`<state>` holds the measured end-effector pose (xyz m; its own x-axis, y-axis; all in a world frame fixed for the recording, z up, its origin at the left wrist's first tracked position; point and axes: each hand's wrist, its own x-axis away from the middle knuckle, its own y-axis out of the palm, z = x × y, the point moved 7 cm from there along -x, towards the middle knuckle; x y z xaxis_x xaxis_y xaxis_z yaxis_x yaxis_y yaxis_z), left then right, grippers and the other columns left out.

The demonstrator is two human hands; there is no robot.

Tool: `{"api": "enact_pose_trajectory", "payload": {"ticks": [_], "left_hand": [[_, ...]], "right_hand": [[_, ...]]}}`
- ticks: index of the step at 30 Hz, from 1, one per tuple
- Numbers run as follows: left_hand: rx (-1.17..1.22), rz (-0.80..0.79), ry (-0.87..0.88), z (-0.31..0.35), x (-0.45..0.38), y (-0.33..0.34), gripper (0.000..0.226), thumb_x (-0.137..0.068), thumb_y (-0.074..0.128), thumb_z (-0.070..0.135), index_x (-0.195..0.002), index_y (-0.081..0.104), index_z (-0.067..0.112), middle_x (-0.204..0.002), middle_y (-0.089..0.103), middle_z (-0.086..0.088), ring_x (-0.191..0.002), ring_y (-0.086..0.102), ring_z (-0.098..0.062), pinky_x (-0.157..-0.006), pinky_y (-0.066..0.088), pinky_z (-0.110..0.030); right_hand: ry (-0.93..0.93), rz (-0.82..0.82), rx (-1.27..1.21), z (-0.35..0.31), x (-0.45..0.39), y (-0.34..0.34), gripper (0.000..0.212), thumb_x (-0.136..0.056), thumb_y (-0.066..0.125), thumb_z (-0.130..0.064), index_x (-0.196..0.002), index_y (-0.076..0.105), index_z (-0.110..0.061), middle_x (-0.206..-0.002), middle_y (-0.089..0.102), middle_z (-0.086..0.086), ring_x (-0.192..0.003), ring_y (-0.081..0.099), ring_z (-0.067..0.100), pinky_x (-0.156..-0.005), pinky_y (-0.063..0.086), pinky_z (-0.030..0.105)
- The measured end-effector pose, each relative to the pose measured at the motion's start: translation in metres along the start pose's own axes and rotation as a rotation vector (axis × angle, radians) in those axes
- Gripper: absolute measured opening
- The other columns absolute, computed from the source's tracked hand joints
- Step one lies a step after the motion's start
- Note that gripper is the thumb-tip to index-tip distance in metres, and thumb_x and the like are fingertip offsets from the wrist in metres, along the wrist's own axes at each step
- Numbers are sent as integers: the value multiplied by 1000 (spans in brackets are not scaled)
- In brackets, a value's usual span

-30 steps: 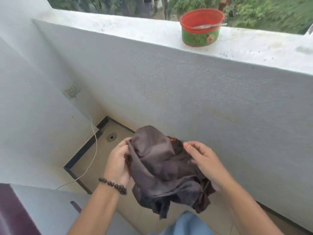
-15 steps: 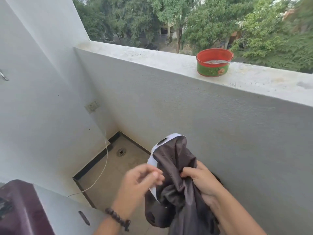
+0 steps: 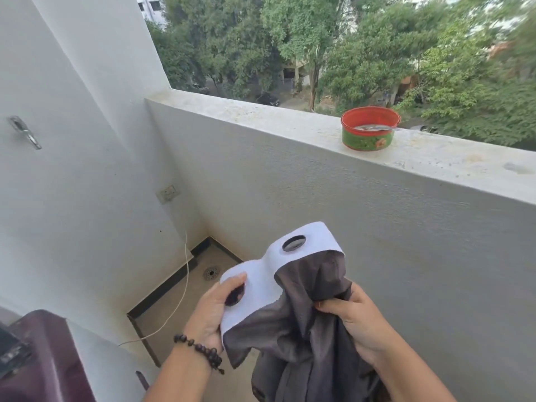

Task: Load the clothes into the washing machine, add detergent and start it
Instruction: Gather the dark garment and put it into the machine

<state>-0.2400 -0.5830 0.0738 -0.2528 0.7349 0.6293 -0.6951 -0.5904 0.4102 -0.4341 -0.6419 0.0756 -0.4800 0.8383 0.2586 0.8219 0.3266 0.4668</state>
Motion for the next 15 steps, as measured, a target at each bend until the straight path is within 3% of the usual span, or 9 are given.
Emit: {"api": "enact_pose_trajectory", "payload": {"ticks": [2,4,6,8,11,13,15], "left_hand": [[-11,49,168,27,5,4,32,-74,75,14,-103,66,4,-76,73,-14,-67,70,-27,-60,57,-35],[-21,89,310,47,11,10,19,-81,72,10,-98,65,6,-64,69,-6,-56,67,-18,-52,55,-30],[-83,92,401,56,22,27,14,-82,72,7,-94,64,7,-63,65,-5,-56,63,-17,-59,55,-32],[-201,31,415,47,31,48,13,-83,71,7,-92,62,6,-69,64,-11,-62,62,-20,-66,55,-36],[-342,-190,376,27,42,83,21,-87,67,18,-103,63,5,-92,70,-18,-83,67,-26,-83,56,-46],[-424,-310,367,24,47,94,31,-85,64,26,-109,65,6,-101,71,-18,-91,68,-26,-91,54,-45],[-522,-354,402,32,52,94,36,-85,59,29,-112,65,5,-105,73,-17,-93,69,-24,-89,56,-38]], "right_hand": [[8,64,231,4,-4,-12,29,-82,65,6,-105,70,-13,-108,73,9,-106,67,28,-97,52,44],[16,164,395,2,-6,-22,45,-84,73,-10,-122,59,-29,-124,65,-5,-118,60,12,-103,46,37],[-4,158,514,-7,-6,-17,80,-72,84,-35,-140,41,-40,-137,48,-17,-130,42,3,-108,38,31],[-52,2,602,-17,-5,7,106,-59,86,-55,-146,25,-49,-143,38,-26,-135,33,-5,-112,34,32],[-119,-225,638,-26,1,45,107,-61,86,-45,-146,22,-50,-139,47,-27,-131,43,-6,-109,40,31],[-172,-237,589,-34,3,51,88,-70,84,-25,-138,36,-50,-128,60,-19,-121,55,2,-103,47,34],[-201,-218,563,-40,4,49,73,-74,79,-10,-128,48,-49,-119,65,-12,-113,61,10,-100,50,39]]}}
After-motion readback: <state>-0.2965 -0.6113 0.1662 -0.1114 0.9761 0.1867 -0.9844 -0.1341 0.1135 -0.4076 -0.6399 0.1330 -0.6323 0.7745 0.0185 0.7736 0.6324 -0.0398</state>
